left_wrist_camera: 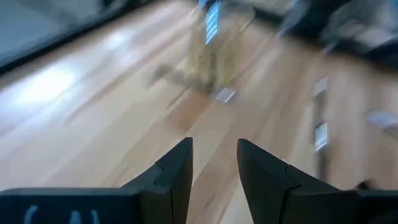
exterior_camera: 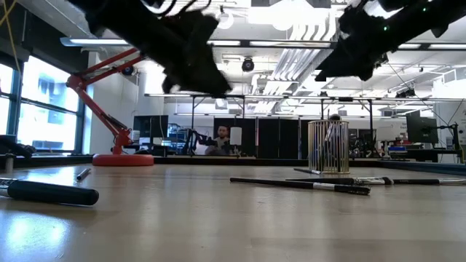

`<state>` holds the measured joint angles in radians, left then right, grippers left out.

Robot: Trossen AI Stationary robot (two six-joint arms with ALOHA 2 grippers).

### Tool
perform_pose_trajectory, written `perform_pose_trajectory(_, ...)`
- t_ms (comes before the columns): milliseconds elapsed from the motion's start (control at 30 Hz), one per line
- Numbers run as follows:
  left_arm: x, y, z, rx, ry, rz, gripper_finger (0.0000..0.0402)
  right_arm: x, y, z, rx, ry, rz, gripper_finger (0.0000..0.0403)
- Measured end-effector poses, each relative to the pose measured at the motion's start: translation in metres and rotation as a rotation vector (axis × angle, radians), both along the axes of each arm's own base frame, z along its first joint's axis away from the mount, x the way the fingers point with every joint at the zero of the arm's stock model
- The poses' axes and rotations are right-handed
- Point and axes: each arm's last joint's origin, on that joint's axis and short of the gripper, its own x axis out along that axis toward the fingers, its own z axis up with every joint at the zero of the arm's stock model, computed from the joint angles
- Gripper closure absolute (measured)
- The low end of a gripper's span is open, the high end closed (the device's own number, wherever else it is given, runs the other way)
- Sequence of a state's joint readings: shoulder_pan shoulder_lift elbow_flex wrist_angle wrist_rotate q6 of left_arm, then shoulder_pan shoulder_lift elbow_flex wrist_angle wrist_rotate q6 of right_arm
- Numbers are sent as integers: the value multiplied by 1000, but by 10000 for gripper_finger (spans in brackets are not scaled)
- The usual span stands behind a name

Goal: Put items in baskets/containers
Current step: Put the black brush into the gold holder

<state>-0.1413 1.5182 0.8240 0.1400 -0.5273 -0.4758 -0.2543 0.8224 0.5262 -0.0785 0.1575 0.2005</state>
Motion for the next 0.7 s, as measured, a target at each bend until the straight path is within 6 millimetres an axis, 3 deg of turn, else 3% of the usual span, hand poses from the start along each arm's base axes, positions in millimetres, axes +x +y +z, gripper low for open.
perform_pose_trajectory(333,-34,3,-3,-261,257,350,277,23,23,-8,10,-4,224,286)
perform_pose_trajectory(567,-68,7,-17,-435,416,724,277,38,43,-20,-7,42,274,286)
perform_pose_trajectory(700,-76,7,-18,-495,423,846,277,43,53,-28,-29,82,269,286)
